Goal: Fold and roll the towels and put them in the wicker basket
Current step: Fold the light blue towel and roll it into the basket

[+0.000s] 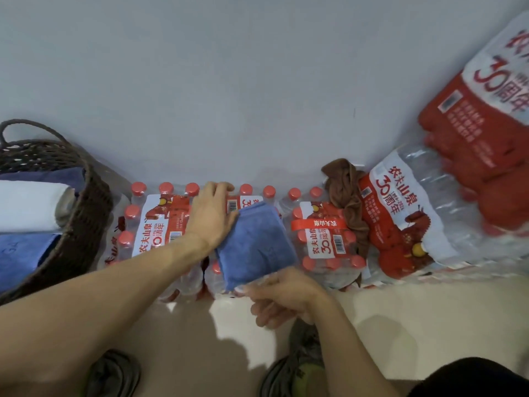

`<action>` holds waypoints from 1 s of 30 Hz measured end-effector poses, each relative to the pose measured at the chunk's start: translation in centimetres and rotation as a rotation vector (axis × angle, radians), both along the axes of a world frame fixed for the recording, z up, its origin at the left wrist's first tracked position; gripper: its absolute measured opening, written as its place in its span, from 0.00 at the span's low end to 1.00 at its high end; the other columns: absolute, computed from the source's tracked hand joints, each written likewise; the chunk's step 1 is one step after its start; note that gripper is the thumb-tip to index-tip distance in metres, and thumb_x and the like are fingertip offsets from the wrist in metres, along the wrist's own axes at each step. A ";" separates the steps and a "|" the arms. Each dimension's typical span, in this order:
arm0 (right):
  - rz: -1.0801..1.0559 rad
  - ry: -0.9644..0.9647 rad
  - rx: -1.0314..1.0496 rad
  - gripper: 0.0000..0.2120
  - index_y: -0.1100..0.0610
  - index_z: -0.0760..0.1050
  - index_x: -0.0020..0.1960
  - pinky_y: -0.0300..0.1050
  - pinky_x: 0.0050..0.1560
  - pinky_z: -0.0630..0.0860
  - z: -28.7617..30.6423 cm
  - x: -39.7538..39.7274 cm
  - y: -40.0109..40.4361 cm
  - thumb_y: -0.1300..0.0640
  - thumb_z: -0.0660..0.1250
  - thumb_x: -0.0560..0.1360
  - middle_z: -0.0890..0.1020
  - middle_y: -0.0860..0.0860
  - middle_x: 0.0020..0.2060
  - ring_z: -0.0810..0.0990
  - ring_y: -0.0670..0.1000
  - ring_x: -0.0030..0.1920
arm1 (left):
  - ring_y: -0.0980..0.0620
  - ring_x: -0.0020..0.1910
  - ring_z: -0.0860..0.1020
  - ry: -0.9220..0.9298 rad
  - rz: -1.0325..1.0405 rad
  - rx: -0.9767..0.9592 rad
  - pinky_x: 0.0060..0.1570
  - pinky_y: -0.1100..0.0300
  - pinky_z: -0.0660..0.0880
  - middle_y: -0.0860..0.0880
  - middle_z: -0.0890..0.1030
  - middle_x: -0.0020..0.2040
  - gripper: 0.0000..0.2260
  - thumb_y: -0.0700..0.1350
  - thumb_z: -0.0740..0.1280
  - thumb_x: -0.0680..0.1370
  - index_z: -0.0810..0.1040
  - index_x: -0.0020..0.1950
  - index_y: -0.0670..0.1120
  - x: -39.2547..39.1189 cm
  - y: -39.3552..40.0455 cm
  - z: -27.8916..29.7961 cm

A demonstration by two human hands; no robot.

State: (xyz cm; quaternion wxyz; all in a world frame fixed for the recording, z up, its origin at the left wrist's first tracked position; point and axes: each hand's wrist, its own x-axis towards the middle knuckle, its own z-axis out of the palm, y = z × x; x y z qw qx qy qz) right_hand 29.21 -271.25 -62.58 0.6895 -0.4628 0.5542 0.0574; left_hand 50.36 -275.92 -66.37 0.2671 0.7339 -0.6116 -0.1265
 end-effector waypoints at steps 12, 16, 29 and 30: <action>0.140 0.038 -0.873 0.21 0.51 0.83 0.56 0.33 0.59 0.68 -2.9 0.3 -2.5 0.53 0.81 0.64 0.80 0.44 0.59 0.75 0.41 0.60 | 0.44 0.53 0.77 -0.166 -0.505 0.020 0.55 0.50 0.75 0.44 0.78 0.55 0.26 0.62 0.67 0.75 0.78 0.60 0.41 -2.3 10.1 -1.6; 0.103 0.044 -0.935 0.32 0.53 0.79 0.61 0.28 0.59 0.66 -3.8 -0.6 -2.0 0.57 0.84 0.59 0.77 0.49 0.62 0.72 0.45 0.61 | 0.40 0.60 0.77 -0.090 -0.529 0.045 0.60 0.49 0.75 0.40 0.78 0.60 0.20 0.45 0.74 0.73 0.78 0.61 0.37 -0.6 10.2 -1.6; -0.101 -0.067 -0.868 0.10 0.49 0.80 0.53 0.30 0.40 0.77 -3.7 -0.3 -3.4 0.49 0.73 0.73 0.83 0.42 0.45 0.82 0.40 0.44 | 0.58 0.34 0.72 0.307 -0.014 0.040 0.35 0.65 0.65 0.53 0.75 0.37 0.11 0.55 0.59 0.81 0.69 0.46 0.48 1.9 9.8 -1.8; -0.144 -0.083 -0.856 0.11 0.49 0.80 0.53 0.31 0.40 0.78 -3.8 0.0 -3.4 0.46 0.72 0.74 0.84 0.42 0.44 0.82 0.40 0.44 | 0.58 0.32 0.73 0.317 0.021 0.088 0.32 0.65 0.65 0.53 0.75 0.35 0.11 0.54 0.60 0.82 0.68 0.47 0.47 1.9 9.5 -1.9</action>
